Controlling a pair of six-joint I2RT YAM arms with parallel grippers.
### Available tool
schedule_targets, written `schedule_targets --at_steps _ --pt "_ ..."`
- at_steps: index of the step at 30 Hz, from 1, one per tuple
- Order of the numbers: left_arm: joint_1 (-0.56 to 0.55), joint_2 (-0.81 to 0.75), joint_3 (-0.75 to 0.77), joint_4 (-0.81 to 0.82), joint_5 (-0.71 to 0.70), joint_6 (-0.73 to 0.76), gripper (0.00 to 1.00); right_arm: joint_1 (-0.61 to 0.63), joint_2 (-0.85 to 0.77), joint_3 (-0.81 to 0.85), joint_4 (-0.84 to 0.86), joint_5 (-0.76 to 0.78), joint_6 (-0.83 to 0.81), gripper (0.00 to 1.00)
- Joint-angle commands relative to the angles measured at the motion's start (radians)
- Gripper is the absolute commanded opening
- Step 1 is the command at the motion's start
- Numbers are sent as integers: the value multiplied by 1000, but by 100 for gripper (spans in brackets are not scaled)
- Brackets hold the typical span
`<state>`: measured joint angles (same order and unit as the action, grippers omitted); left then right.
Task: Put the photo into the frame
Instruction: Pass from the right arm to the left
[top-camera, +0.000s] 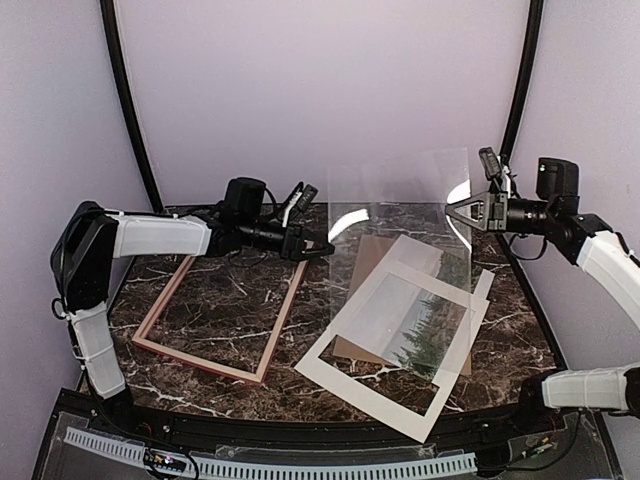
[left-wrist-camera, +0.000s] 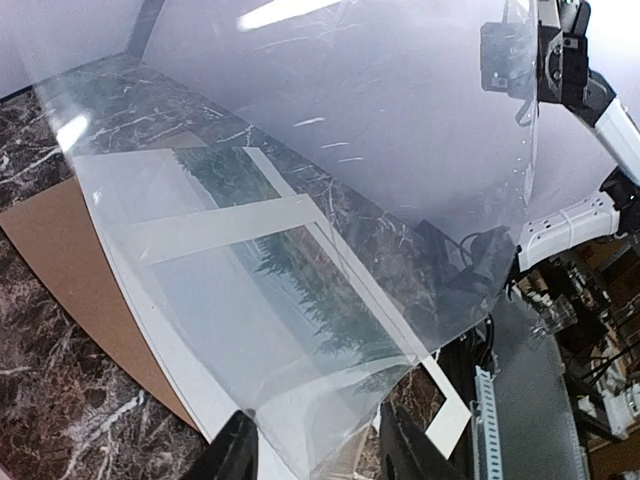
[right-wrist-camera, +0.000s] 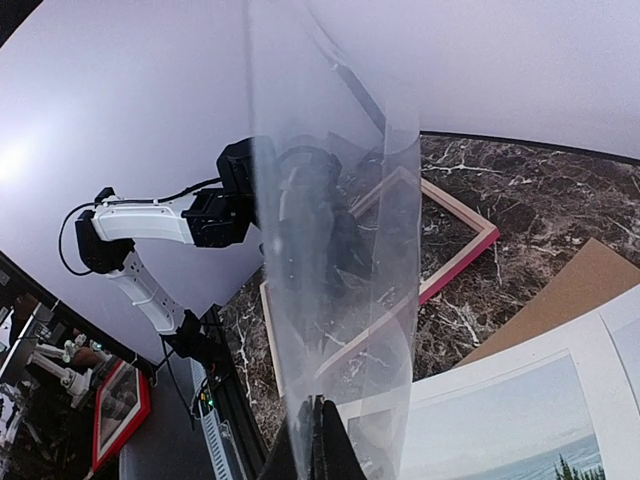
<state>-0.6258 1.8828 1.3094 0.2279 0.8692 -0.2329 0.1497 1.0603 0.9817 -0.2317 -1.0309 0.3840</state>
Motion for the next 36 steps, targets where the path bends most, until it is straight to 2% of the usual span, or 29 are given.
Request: schedule_targets --at_steps 1,3,5,13,25,30,32,36 --pt "9 -46 -34 139 83 -56 44 2 7 14 62 13 21 0" --pt "14 -50 -42 128 49 -48 52 1 4 19 71 7 31 0" --pt "17 -51 -49 130 38 -42 57 2 1 25 74 -2 37 0" --pt "18 6 -18 196 53 -65 67 2 3 30 165 -60 131 0" --pt "18 145 120 245 77 -117 83 1 1 61 181 -101 168 0" --pt "19 150 111 307 119 -160 78 -12 16 59 156 -81 155 0" --pt "18 151 99 341 138 -183 72 -15 20 53 172 -79 166 0" --pt "19 147 80 377 166 -217 52 -29 23 51 173 -61 170 0"
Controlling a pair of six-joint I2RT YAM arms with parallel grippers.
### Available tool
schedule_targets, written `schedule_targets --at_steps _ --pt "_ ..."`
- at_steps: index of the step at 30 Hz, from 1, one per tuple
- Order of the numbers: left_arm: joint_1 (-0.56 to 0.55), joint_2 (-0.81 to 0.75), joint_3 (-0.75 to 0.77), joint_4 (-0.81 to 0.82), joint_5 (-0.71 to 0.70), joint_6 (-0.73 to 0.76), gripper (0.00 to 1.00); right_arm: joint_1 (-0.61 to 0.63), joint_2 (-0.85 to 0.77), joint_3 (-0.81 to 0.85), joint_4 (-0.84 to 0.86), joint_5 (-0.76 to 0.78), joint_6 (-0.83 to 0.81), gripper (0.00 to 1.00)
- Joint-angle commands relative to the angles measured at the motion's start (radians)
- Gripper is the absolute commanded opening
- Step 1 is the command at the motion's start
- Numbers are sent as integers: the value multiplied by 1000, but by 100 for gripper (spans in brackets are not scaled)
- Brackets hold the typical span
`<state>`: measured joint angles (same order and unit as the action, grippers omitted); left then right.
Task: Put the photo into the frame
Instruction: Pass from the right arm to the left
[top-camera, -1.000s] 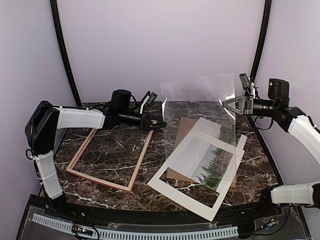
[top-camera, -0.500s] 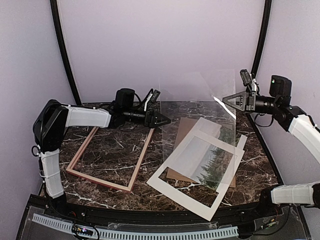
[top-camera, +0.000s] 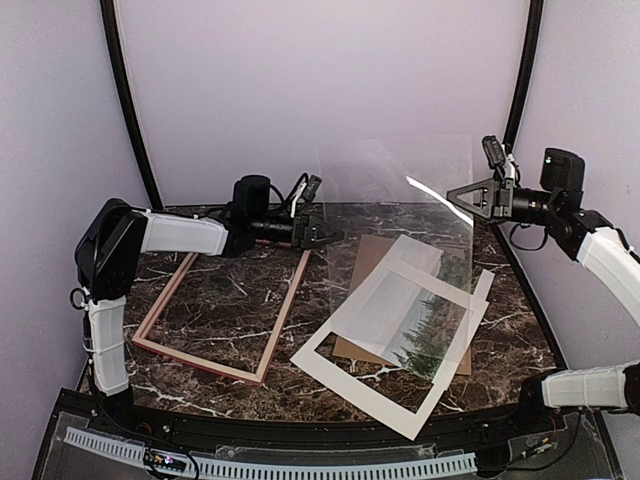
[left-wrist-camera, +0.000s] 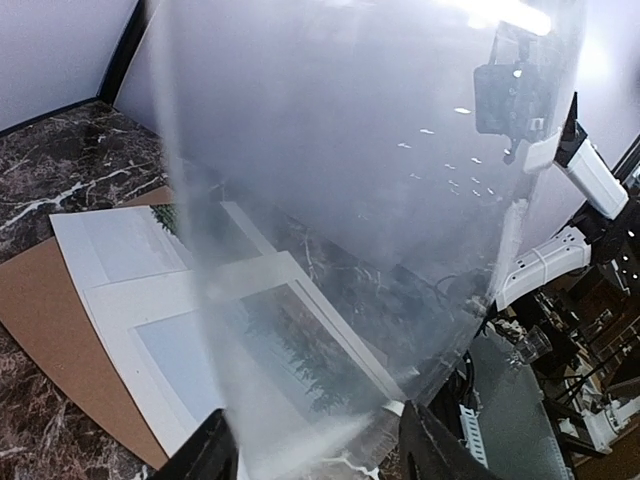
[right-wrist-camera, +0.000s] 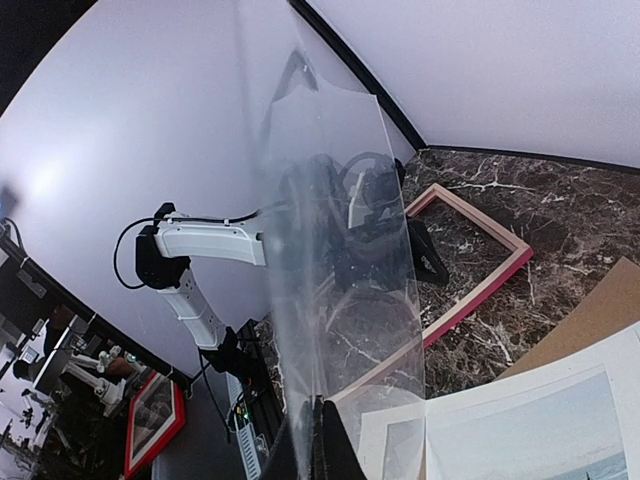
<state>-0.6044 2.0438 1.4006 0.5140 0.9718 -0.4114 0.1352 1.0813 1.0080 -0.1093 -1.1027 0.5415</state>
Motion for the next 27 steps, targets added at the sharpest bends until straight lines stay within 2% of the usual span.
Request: schedule_targets --at_steps 1,5,10,13,17,27 --pt "-2 -17 -18 92 67 -42 47 -23 4 23 47 15 10 0" --pt "-1 -44 -50 94 62 -38 36 -58 13 17 27 33 0 0" --pt "1 -105 -94 89 50 -44 11 -76 46 7 11 65 -23 0" --pt "2 -145 -112 78 35 -58 2 -82 66 14 -31 108 -68 0" --pt "2 -196 -121 48 1 -106 0 -82 96 17 -61 142 -100 0" --pt "2 -247 -126 62 -52 -244 0 -80 105 -24 33 123 -41 20"
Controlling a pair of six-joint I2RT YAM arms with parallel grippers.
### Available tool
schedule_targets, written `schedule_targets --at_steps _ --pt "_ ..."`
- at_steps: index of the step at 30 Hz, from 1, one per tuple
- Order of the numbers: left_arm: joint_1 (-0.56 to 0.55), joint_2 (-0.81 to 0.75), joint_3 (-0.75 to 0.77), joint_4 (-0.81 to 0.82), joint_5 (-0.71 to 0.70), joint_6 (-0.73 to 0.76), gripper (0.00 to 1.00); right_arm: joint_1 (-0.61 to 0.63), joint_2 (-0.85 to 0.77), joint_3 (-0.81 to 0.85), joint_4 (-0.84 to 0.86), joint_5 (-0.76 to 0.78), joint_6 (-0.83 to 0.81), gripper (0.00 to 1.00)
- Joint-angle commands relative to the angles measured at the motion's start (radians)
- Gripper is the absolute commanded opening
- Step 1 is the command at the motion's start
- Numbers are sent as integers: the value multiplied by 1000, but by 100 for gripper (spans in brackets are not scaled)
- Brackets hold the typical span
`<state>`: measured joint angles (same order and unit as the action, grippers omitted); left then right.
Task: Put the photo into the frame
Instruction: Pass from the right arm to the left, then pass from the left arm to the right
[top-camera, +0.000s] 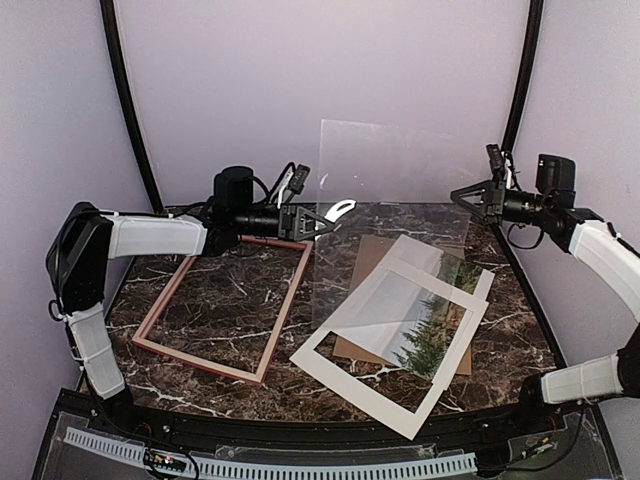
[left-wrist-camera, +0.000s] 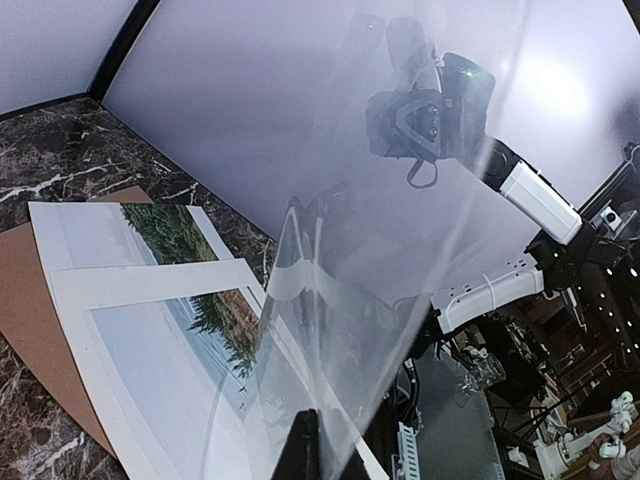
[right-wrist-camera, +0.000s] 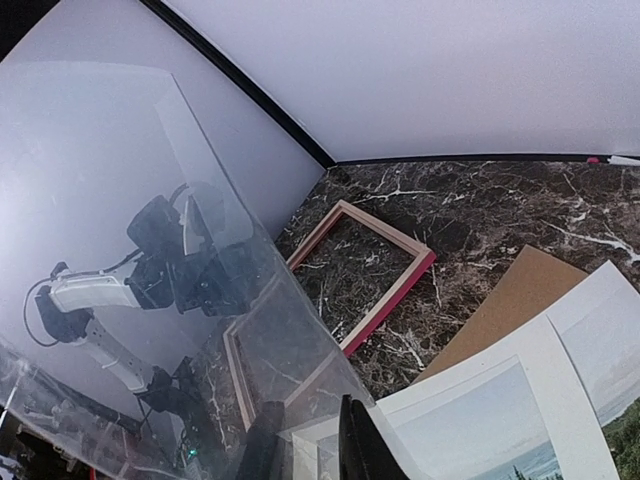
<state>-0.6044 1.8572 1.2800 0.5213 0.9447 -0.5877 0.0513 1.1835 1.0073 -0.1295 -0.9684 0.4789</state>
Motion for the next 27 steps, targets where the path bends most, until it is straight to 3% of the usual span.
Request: schedule_targets --at_steps 1,16,27 --pt "2 -60 -6 60 -25 -86 0 3 2 -28 62 -12 26 22" --pt "2 -86 -35 156 -1 -226 0 3 -4 -69 106 16 10 46" --pt "2 -95 -51 180 -11 -261 0 4 5 -89 143 4 19 49"
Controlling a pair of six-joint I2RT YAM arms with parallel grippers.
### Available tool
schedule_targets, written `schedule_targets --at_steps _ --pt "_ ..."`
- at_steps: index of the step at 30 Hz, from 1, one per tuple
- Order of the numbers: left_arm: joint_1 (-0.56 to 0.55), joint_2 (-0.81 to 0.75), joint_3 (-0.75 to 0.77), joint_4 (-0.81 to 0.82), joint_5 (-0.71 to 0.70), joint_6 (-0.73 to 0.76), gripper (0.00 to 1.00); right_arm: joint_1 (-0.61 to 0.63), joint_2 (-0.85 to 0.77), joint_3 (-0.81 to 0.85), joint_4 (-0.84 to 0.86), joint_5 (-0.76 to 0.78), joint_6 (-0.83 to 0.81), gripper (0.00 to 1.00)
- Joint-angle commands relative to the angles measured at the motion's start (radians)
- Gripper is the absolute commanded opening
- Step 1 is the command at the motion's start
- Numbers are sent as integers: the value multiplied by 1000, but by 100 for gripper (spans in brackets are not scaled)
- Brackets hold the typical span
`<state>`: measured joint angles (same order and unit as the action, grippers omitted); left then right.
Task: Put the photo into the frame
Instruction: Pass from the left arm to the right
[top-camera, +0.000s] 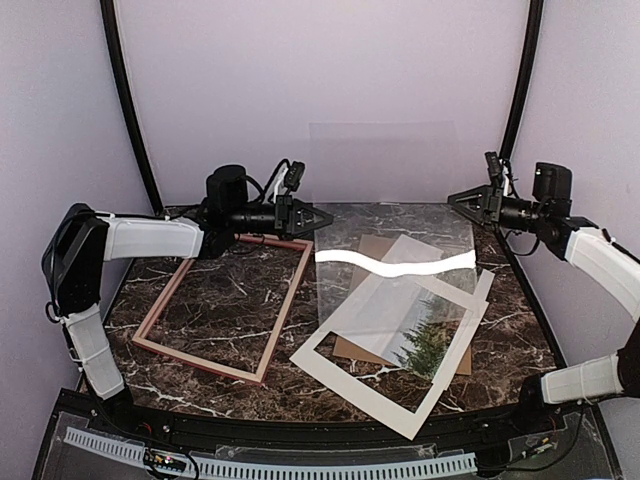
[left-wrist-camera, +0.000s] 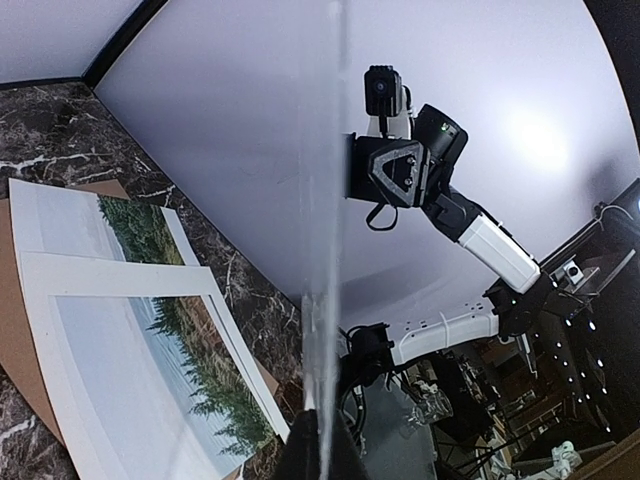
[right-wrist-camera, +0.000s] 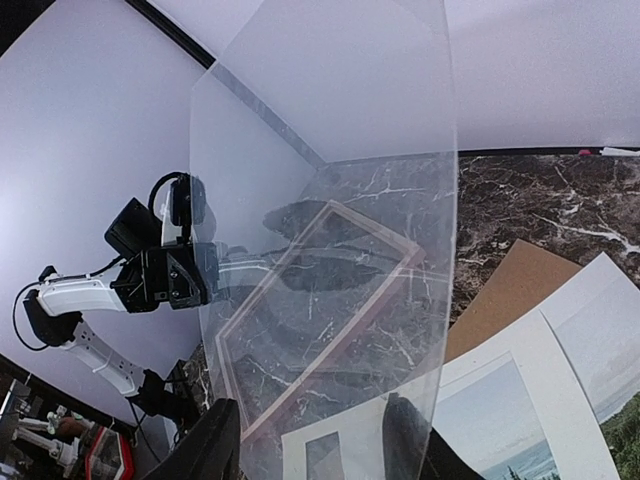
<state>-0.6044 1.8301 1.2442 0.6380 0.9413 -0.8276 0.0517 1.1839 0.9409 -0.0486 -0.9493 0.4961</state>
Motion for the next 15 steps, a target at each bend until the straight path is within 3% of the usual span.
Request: schedule_targets --at_steps 1,15 --pt "2 -68 -13 64 -10 -21 0 3 4 -28 69 -18 3 49" --pt "2 -61 6 36 -6 -22 0 27 31 -28 80 -43 -1 27"
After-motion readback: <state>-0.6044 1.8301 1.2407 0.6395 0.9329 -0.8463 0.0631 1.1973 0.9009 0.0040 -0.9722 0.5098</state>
